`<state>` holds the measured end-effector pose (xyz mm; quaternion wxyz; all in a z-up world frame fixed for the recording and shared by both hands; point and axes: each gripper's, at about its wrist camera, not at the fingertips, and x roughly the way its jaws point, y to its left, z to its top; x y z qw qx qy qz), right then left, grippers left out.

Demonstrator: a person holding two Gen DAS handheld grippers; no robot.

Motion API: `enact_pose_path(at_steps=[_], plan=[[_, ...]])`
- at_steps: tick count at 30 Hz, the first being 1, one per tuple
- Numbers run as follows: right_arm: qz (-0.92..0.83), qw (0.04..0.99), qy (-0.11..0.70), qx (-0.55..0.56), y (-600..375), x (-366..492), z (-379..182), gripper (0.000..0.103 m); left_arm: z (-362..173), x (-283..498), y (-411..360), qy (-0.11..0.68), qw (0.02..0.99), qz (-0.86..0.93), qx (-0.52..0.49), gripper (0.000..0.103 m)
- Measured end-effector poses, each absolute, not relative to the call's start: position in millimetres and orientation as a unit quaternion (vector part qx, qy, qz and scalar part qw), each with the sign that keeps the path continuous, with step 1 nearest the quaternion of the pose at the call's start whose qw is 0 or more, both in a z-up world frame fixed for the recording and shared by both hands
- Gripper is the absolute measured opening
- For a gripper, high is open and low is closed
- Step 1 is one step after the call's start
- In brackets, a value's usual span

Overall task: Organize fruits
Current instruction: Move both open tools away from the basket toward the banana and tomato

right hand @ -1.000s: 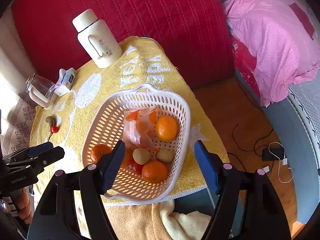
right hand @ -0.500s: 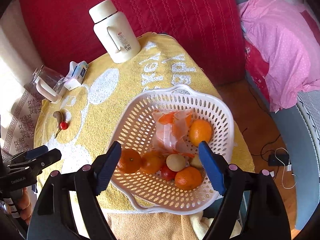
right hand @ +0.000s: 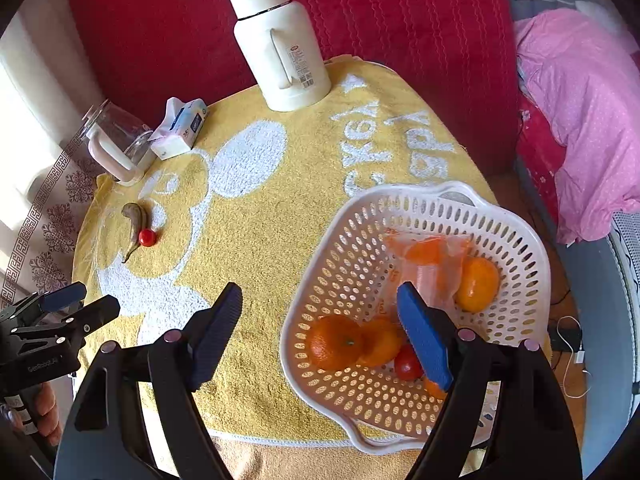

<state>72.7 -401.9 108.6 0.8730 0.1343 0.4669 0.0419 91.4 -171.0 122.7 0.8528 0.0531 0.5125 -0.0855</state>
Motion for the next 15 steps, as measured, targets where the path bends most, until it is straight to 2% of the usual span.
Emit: enact_pose_path(at_steps=[15], plan=[[0.074,0.867,0.483,0.099,-342,99,101,0.081,111,108,-120,0.528,0.847,-0.051,0.035,0.085]])
